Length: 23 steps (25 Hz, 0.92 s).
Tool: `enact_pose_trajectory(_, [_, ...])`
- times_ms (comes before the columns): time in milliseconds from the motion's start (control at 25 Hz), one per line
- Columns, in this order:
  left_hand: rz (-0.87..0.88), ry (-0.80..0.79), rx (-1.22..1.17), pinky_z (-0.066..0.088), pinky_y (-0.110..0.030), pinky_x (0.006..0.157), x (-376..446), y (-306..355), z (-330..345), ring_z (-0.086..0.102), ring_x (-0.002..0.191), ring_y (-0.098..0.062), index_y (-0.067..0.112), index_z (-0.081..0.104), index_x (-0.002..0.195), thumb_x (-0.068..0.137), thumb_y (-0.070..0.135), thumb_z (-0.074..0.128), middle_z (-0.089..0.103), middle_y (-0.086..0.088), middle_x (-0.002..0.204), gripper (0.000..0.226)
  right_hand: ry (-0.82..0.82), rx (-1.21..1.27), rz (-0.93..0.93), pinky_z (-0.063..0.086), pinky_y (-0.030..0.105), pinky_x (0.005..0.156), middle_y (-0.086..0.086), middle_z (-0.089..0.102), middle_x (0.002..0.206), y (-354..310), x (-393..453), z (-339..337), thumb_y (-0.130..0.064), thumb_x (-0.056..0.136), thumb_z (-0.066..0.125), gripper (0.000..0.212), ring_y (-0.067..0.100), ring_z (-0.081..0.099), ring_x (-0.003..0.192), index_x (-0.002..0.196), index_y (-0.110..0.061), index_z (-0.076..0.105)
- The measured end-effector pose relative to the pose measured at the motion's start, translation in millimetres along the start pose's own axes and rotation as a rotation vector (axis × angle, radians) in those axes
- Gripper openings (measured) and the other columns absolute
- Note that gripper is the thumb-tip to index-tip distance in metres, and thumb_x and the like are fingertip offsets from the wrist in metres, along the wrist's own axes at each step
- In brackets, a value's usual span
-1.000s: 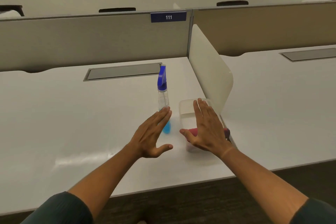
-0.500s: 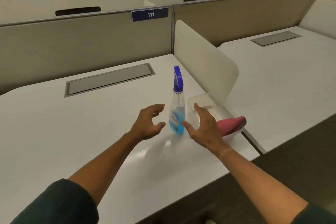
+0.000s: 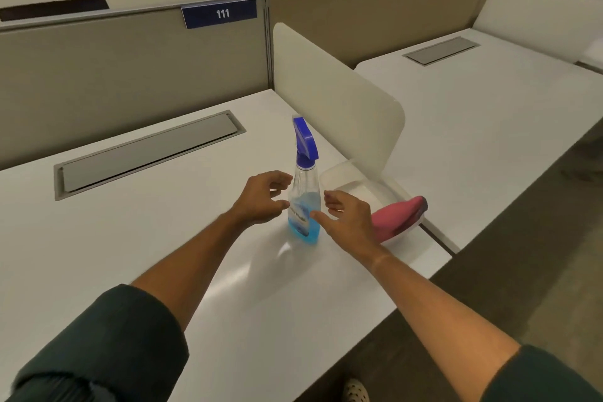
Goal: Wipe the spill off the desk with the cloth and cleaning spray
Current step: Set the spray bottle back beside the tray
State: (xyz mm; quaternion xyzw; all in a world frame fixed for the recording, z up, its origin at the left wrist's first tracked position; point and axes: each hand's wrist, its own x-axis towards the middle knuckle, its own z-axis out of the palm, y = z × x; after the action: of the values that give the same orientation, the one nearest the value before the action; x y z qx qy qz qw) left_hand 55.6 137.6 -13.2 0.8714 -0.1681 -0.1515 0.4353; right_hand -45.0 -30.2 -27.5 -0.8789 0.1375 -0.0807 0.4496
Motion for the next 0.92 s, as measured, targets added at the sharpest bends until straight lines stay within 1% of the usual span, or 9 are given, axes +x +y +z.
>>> enact_pose_trajectory(40, [0.005, -0.015, 0.006, 0.049, -0.029, 0.092, 3.3, -0.7, -0.5, 0.059, 0.107, -0.016, 0.01, 0.057, 0.126, 0.074, -0.001, 0.076, 0.062, -0.008, 0.127, 0.056, -0.006, 0.012, 0.001, 0.051, 0.021, 0.087, 0.004, 0.065, 0.129, 0.1, 1.4, 2.6, -0.034, 0.078, 0.079, 0.059, 0.017, 0.065, 0.109, 0.129, -0.012, 0.059])
enact_pose_trajectory(120, [0.012, -0.033, 0.011, 0.051, -0.029, 0.092, 8.5, -1.6, -1.5, 0.06, 0.106, -0.017, 0.01, 0.059, 0.122, 0.075, -0.001, 0.075, 0.064, -0.008, 0.123, 0.051, -0.025, 0.024, -0.008, 0.048, 0.01, 0.079, 0.002, 0.067, 0.125, 0.5, 2.9, 8.0, -0.034, 0.078, 0.079, 0.057, 0.013, 0.066, 0.104, 0.127, -0.013, 0.061])
enact_pose_trajectory(200, [0.013, -0.05, 0.011, 0.053, -0.035, 0.095, 12.8, -2.8, -2.6, 0.062, 0.108, -0.019, 0.01, 0.06, 0.121, 0.076, -0.001, 0.075, 0.065, -0.008, 0.121, 0.049, -0.035, 0.035, -0.018, 0.043, -0.001, 0.07, 0.001, 0.069, 0.121, 0.4, 3.8, 12.3, -0.033, 0.078, 0.079, 0.053, 0.008, 0.064, 0.097, 0.124, -0.014, 0.063])
enact_pose_trajectory(280, [0.011, -0.083, 0.01, 0.052, -0.036, 0.095, 15.9, -3.1, -3.8, 0.06, 0.109, -0.018, 0.011, 0.058, 0.123, 0.076, -0.001, 0.074, 0.064, -0.007, 0.123, 0.051, -0.036, 0.049, -0.019, 0.041, -0.004, 0.067, 0.001, 0.069, 0.119, -0.5, 4.0, 14.1, -0.032, 0.078, 0.079, 0.051, 0.006, 0.063, 0.094, 0.123, -0.014, 0.063])
enact_pose_trajectory(360, [0.015, -0.12, 0.019, 0.051, -0.035, 0.094, 18.8, -3.2, -4.7, 0.057, 0.11, -0.015, 0.011, 0.056, 0.127, 0.078, -0.002, 0.073, 0.061, -0.006, 0.127, 0.054, -0.029, 0.054, -0.014, 0.041, -0.004, 0.065, 0.0, 0.069, 0.119, -2.2, 4.0, 14.9, -0.034, 0.077, 0.08, 0.053, 0.007, 0.062, 0.092, 0.123, -0.014, 0.063])
enact_pose_trajectory(480, [0.018, -0.154, 0.032, 0.05, -0.037, 0.096, 22.1, -2.6, -4.7, 0.056, 0.11, -0.016, 0.011, 0.055, 0.129, 0.079, -0.001, 0.072, 0.06, -0.007, 0.128, 0.054, -0.014, 0.068, -0.006, 0.04, -0.005, 0.063, 0.002, 0.069, 0.119, -2.9, 4.9, 14.8, -0.032, 0.076, 0.081, 0.052, 0.007, 0.062, 0.091, 0.122, -0.013, 0.063])
enact_pose_trajectory(680, [0.008, -0.164, 0.04, 0.05, -0.04, 0.096, 24.1, -2.5, -4.9, 0.058, 0.107, -0.017, 0.013, 0.056, 0.125, 0.078, 0.004, 0.075, 0.061, -0.005, 0.126, 0.051, -0.018, 0.073, -0.009, 0.043, 0.004, 0.072, 0.001, 0.068, 0.123, -0.2, 4.7, 12.8, -0.031, 0.078, 0.079, 0.051, 0.016, 0.067, 0.105, 0.124, -0.014, 0.063])
enact_pose_trajectory(800, [0.002, -0.164, 0.046, 0.051, -0.039, 0.094, 21.8, -3.9, -5.3, 0.059, 0.11, -0.02, 0.013, 0.056, 0.125, 0.078, 0.007, 0.076, 0.061, -0.006, 0.126, 0.051, -0.022, 0.089, -0.024, 0.044, 0.006, 0.075, 0.0, 0.068, 0.123, 0.7, 3.6, 12.4, -0.032, 0.078, 0.079, 0.05, 0.017, 0.067, 0.106, 0.123, -0.015, 0.064])
enact_pose_trajectory(920, [0.0, -0.156, 0.051, 0.052, -0.039, 0.094, 17.3, -3.3, -6.4, 0.061, 0.111, -0.022, 0.013, 0.058, 0.124, 0.078, 0.01, 0.077, 0.062, -0.005, 0.124, 0.051, -0.025, 0.099, -0.047, 0.048, 0.014, 0.082, 0.001, 0.069, 0.122, 0.0, 2.2, 9.5, -0.032, 0.078, 0.079, 0.049, 0.018, 0.068, 0.105, 0.122, -0.015, 0.065])
